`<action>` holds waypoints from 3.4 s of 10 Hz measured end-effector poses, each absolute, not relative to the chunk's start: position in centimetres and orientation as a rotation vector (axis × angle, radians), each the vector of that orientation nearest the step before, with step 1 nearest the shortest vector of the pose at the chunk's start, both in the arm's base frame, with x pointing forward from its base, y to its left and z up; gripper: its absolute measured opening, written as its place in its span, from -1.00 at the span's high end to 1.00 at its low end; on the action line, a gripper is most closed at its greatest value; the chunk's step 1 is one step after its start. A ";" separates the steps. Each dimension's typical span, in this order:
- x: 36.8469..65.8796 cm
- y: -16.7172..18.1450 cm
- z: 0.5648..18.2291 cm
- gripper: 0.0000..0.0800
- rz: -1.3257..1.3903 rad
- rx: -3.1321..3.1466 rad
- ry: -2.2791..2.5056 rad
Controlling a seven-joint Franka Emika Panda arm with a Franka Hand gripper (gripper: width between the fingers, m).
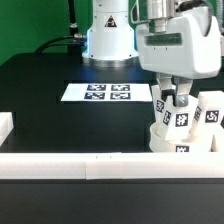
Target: Assemble stool
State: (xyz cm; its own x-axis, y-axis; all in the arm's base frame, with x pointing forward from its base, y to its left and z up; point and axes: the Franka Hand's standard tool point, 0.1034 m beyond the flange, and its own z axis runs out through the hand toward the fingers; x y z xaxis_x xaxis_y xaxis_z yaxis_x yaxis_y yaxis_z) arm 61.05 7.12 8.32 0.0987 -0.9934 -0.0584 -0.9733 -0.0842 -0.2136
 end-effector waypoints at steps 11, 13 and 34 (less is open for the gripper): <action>60.9 7.1 8.2 0.15 -0.028 -1.023 2.617; 60.8 7.5 8.2 0.15 -0.026 -0.995 2.622; 62.1 7.9 11.3 -0.62 -0.289 -2.319 1.614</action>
Offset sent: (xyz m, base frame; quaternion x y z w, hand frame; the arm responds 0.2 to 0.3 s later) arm 0.0000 0.0000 0.0000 0.0000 0.0000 0.1938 0.9810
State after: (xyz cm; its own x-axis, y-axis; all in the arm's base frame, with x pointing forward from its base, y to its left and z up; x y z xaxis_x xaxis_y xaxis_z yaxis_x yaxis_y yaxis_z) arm 62.06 7.91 11.32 0.3485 -0.9373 -0.0059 -0.8769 -0.3238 -0.3552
